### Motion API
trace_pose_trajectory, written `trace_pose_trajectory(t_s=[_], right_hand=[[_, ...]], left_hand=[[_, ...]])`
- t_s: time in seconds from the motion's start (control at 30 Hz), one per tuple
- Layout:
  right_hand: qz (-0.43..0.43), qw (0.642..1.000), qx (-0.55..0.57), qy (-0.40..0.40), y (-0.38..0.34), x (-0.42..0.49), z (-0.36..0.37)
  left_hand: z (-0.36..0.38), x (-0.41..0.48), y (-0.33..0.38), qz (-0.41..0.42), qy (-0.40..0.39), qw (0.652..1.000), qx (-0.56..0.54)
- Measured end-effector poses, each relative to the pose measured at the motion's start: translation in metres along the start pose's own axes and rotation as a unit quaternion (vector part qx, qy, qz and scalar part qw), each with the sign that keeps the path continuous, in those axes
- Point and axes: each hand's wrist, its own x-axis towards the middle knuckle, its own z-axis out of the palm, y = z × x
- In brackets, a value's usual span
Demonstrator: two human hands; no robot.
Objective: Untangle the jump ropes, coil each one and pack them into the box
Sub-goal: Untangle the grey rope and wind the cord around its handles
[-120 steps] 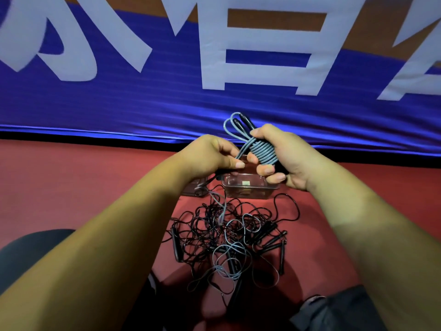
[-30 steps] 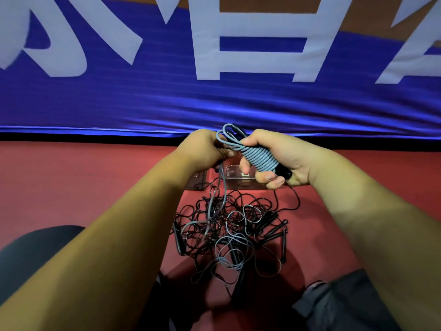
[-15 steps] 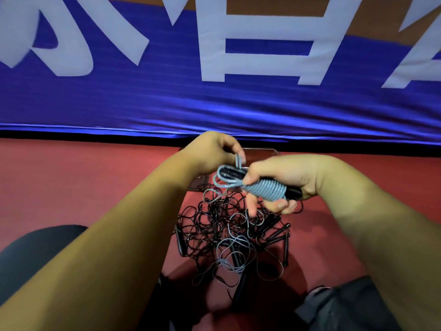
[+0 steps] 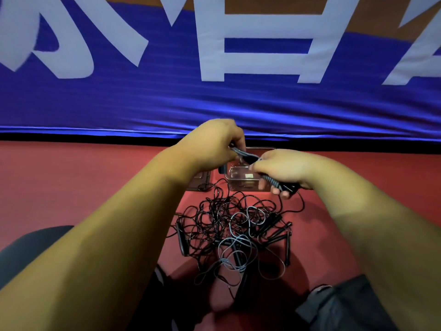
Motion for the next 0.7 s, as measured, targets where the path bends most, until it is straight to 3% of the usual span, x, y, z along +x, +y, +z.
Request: trace_pose_trajectory(t_s=[0.17, 0.37, 0.47, 0.57, 0.7], right_hand=[[-0.047, 0.995, 0.007, 0.091, 0.002, 0.008, -0.004], [-0.069, 0.991, 0.088, 0.067, -0.012, 0.001, 0.002], [-0.055, 0.983, 0.153, 0.090, -0.014, 0.003, 0.003], [-0.046, 0.981, 0.155, 0.107, -0.010, 0.010, 0.002], [-0.045, 0.980, 0.153, 0.122, -0.007, 0.015, 0.002]], left_hand=[[0.009, 0.000, 0.006, -0.085, -0.124, 0.988, -0.038], [0.023, -0.003, 0.006, -0.155, -0.121, 0.976, -0.092], [0.024, -0.004, 0.009, -0.188, -0.129, 0.943, -0.244], [0.017, -0.007, 0.012, -0.181, -0.142, 0.905, -0.358], [0.010, -0.010, 0.007, -0.147, -0.179, 0.912, -0.340]])
